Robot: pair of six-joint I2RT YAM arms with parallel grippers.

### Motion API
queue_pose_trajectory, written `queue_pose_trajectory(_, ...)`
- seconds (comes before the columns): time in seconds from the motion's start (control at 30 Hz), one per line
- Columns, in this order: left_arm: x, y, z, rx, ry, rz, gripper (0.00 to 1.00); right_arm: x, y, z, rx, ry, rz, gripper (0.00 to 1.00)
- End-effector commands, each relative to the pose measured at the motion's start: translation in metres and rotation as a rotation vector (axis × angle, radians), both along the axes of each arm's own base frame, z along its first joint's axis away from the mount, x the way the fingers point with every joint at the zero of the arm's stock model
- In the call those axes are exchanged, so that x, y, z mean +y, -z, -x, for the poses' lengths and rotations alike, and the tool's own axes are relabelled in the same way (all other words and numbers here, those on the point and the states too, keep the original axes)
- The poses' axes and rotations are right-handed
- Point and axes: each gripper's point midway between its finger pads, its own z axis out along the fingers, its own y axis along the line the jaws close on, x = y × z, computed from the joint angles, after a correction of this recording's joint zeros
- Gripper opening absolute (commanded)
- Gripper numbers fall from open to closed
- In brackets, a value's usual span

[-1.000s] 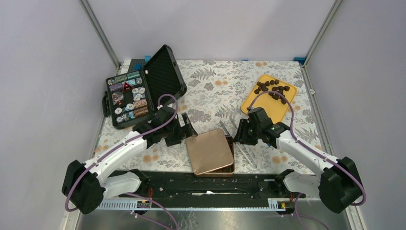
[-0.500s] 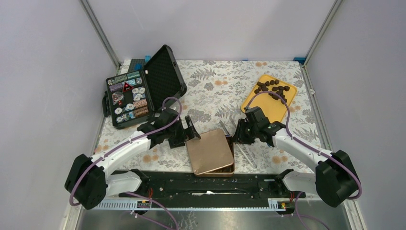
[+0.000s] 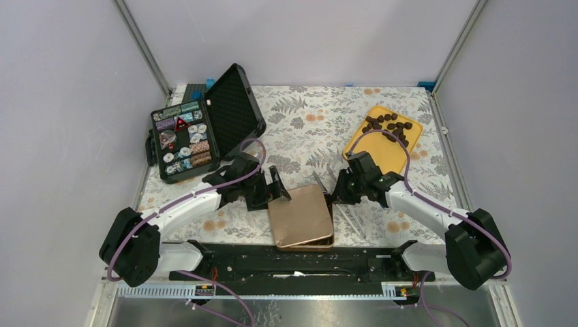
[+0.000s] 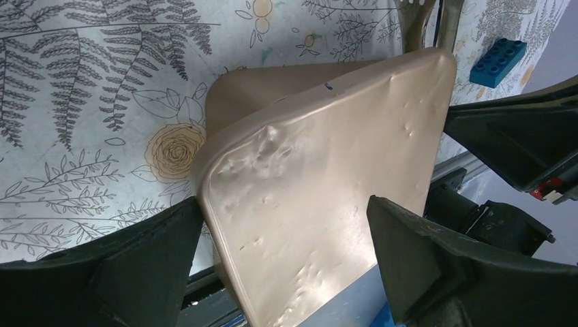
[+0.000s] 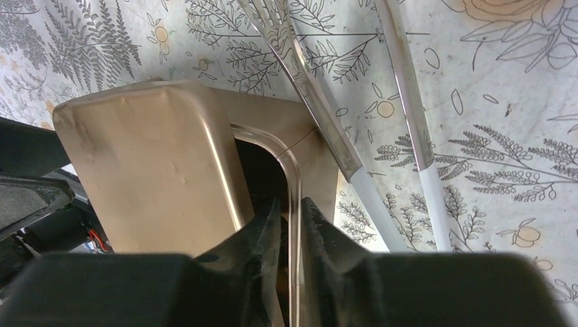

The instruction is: Pack the chocolate

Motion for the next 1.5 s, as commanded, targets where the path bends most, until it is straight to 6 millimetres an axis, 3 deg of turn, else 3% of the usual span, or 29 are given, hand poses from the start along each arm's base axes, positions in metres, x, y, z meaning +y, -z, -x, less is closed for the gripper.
queue_pose_trajectory(0.0, -0.013, -0.013, -0.010, -0.057, 0.043, 0.056, 0.96, 0.006, 0.004, -0.002, -0.002, -0.013, -0.012, 0.15)
queue_pose_trajectory(0.1, -0.017, -0.013, -0.010, -0.055, 0.075, 0.065, 0.97, 0.007, 0.007, -0.004, -0.003, -0.016, -0.009, 0.00)
queue_pose_trajectory(0.43, -0.029, -0.010, -0.007, -0.050, 0.165, 0.056, 0.97, 0.019, 0.009, -0.017, -0.010, -0.032, -0.020, 0.00)
queue_pose_trajectory(0.7, -0.031, -0.015, -0.021, -0.086, 0.183, 0.009, 0.97, 0.031, 0.012, -0.046, -0.049, -0.044, 0.001, 0.00)
queue_pose_trajectory(0.83, -0.030, -0.014, -0.027, -0.093, 0.194, -0.028, 0.98, 0.038, 0.016, -0.052, -0.038, -0.059, -0.003, 0.00)
queue_pose_trajectory(0.93, -0.032, -0.017, -0.030, -0.102, 0.198, -0.024, 0.98, 0.040, 0.007, -0.058, -0.061, -0.061, -0.007, 0.00)
queue_pose_trajectory(1.0, -0.031, -0.017, -0.031, -0.100, 0.191, -0.030, 0.98, 0.036, 0.001, -0.064, -0.087, -0.053, 0.024, 0.09)
queue_pose_trajectory(1.2, -0.032, -0.021, -0.031, -0.107, 0.190, -0.022, 0.98, 0.014, -0.011, -0.074, -0.144, -0.030, 0.147, 0.49)
queue_pose_trajectory(1.33, -0.032, -0.020, -0.029, -0.104, 0.189, -0.016, 0.98, 0.002, -0.017, -0.073, -0.163, -0.011, 0.191, 0.60)
queue_pose_trajectory(1.47, -0.033, -0.019, -0.028, -0.091, 0.168, 0.002, 0.98, -0.011, -0.026, -0.074, -0.196, 0.030, 0.232, 0.63)
